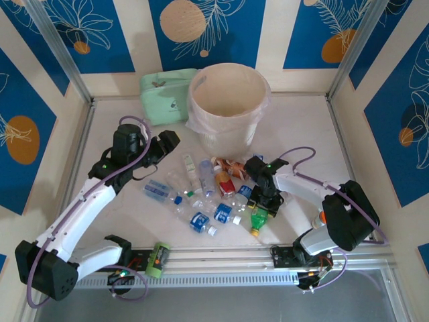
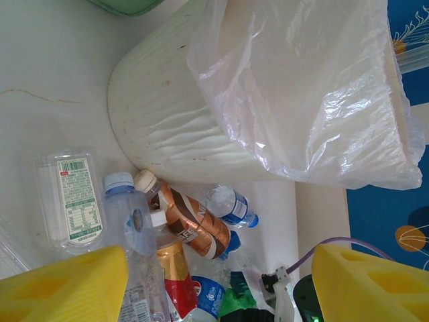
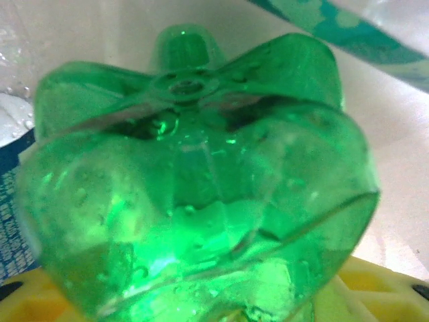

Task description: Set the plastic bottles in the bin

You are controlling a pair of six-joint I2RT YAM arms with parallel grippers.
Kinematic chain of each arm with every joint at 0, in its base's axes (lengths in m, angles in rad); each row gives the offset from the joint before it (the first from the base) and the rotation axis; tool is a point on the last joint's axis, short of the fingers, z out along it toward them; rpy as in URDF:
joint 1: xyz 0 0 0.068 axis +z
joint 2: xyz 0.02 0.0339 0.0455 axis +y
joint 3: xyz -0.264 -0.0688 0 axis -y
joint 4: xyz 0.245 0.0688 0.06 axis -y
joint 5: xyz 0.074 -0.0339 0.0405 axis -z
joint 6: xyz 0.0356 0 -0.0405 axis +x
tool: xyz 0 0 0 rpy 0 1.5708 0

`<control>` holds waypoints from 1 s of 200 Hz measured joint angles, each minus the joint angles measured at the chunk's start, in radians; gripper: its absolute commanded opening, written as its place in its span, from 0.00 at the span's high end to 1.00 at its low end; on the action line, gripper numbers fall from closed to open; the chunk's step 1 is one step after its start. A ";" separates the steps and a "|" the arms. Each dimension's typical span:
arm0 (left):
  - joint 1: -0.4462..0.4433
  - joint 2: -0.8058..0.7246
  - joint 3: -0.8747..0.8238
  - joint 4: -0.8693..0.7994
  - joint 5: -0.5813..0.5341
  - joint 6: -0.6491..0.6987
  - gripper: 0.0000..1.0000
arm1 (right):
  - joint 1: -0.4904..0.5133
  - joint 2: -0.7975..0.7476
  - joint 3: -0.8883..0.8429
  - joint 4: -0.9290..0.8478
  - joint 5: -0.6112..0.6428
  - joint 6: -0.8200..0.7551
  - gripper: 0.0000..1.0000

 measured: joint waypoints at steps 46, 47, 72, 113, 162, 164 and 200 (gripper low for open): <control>0.000 0.000 0.000 -0.001 0.002 0.001 0.27 | 0.023 -0.052 0.015 -0.038 0.019 0.001 0.50; 0.000 0.000 0.000 -0.002 0.002 0.002 0.27 | 0.023 -0.054 0.016 -0.039 0.019 0.001 0.50; 0.000 0.000 0.011 -0.022 0.001 0.011 0.27 | 0.031 -0.142 0.077 -0.077 0.042 0.000 0.50; 0.000 0.000 0.109 -0.035 0.017 0.038 0.28 | 0.027 -0.345 0.263 -0.072 0.060 -0.038 0.49; -0.004 0.060 0.189 0.208 0.225 0.005 0.24 | -0.050 -0.385 0.492 0.124 -0.067 -0.116 0.47; -0.006 0.065 0.189 0.225 0.238 -0.001 0.24 | -0.056 -0.382 0.499 0.135 -0.076 -0.117 0.47; -0.077 0.153 0.188 0.539 0.391 -0.129 0.19 | -0.143 -0.310 0.593 0.334 -0.226 -0.101 0.47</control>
